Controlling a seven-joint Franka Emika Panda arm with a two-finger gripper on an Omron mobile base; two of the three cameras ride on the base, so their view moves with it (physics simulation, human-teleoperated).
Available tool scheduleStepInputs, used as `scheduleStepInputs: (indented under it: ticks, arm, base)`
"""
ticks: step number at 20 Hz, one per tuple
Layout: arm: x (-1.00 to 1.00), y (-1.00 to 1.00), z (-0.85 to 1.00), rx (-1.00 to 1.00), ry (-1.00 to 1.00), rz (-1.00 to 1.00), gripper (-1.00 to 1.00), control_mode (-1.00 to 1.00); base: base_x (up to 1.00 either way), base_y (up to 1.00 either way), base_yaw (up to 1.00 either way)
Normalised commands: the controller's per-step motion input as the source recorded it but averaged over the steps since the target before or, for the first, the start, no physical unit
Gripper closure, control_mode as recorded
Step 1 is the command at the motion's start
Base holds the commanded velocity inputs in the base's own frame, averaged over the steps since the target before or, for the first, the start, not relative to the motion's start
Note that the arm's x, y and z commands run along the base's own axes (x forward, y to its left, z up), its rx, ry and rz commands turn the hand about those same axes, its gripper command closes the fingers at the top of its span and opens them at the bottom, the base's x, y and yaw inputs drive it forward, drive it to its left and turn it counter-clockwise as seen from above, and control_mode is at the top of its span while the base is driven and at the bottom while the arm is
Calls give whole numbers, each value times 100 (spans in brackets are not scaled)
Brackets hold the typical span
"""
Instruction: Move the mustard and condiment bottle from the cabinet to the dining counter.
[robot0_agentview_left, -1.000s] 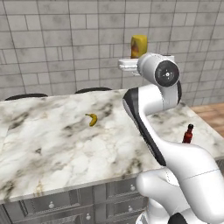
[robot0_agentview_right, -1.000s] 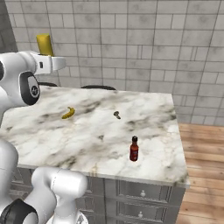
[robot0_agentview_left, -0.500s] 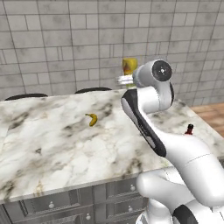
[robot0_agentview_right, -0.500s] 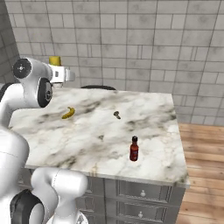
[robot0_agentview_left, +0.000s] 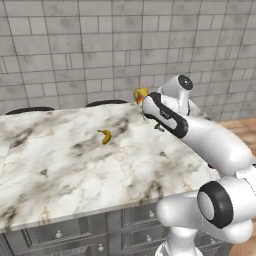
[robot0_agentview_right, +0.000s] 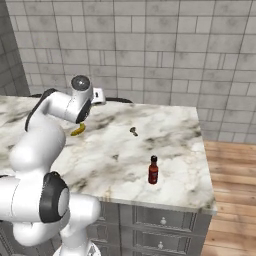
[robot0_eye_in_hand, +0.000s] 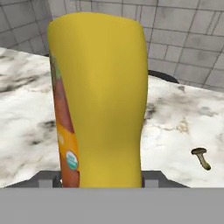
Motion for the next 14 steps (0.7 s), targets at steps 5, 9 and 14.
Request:
scheduleStepInputs:
  ticks: [5,9,14]
  arm:
    - [17,-32,-88,-1,-1,35,100,-100]
    - [0,-17,-68,10,-9,20,100,-100]
    - [0,-22,-52,16,-1,4,100,-100]
  base:
    - [0,0,0]
    - [0,0,0]
    - [0,0,0]
